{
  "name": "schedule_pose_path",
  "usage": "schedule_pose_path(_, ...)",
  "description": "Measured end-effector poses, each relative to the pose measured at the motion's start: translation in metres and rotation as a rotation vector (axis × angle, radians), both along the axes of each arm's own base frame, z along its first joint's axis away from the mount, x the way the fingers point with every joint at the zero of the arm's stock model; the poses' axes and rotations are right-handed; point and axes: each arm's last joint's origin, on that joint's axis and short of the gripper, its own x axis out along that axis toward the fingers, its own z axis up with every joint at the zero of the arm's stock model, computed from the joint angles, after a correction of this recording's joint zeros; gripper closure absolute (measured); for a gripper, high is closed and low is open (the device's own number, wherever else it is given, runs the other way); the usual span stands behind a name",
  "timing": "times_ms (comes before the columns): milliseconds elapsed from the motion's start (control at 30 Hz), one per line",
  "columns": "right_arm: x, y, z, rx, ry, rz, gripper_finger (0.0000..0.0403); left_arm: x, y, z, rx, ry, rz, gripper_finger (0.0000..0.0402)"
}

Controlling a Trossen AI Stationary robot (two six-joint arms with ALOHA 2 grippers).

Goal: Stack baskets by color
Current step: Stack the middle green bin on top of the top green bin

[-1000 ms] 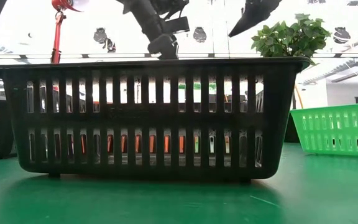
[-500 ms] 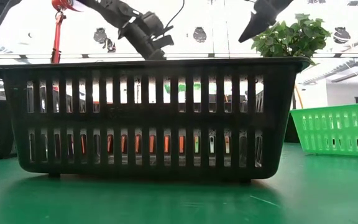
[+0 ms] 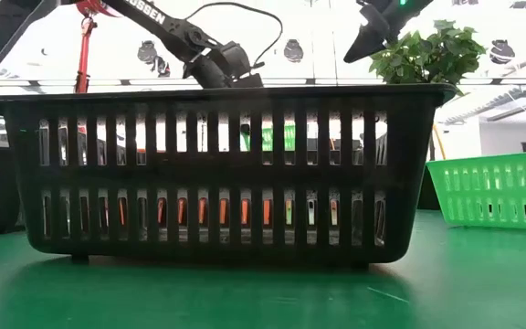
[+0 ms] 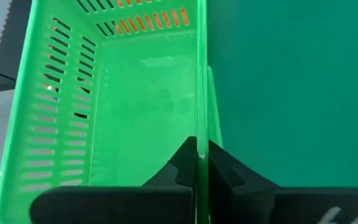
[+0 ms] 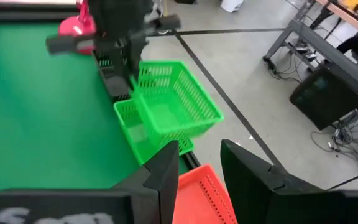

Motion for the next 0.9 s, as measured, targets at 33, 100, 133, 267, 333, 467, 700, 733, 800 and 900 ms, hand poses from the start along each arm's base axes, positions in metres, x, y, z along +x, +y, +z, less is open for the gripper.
schedule_pose_path(33, 0.001, 0.000, -0.001, 0.006, -0.013, -0.006, 0.0287, 0.002, -0.001, -0.001, 0.000, 0.000, -0.004, 0.0389)
schedule_pose_path(100, 0.002, -0.001, -0.003, 0.019, -0.040, -0.019, 0.0287, 0.006, -0.003, -0.004, 0.002, -0.003, -0.013, 0.0393)
schedule_pose_path(133, 0.003, -0.001, -0.004, 0.025, -0.053, -0.025, 0.0287, 0.008, -0.004, -0.006, 0.001, -0.006, -0.015, 0.0396)
schedule_pose_path(267, 0.004, -0.002, -0.005, 0.051, -0.097, -0.047, 0.0287, 0.015, -0.005, -0.017, -0.017, 0.011, -0.002, 0.0390)
schedule_pose_path(333, 0.004, -0.002, -0.005, 0.051, -0.103, -0.049, 0.0287, 0.015, -0.005, -0.021, -0.026, 0.030, 0.001, 0.0390)
schedule_pose_path(467, 0.005, -0.003, -0.004, 0.041, -0.120, -0.047, 0.0287, 0.019, -0.005, -0.032, -0.033, 0.054, 0.000, 0.0396)
schedule_pose_path(700, 0.005, -0.003, -0.004, 0.040, -0.119, -0.047, 0.0287, 0.021, -0.002, -0.035, -0.014, 0.061, 0.026, 0.0396)
schedule_pose_path(733, 0.005, -0.003, -0.004, 0.040, -0.119, -0.047, 0.0287, 0.020, -0.002, -0.035, -0.017, 0.063, 0.030, 0.0396)
schedule_pose_path(800, 0.005, -0.003, -0.004, 0.038, -0.117, -0.046, 0.0287, 0.018, 0.000, -0.035, -0.020, 0.065, 0.044, 0.0393)
schedule_pose_path(900, 0.005, -0.003, -0.004, 0.018, -0.104, -0.044, 0.0287, 0.016, 0.003, -0.037, -0.020, 0.066, 0.051, 0.0389)
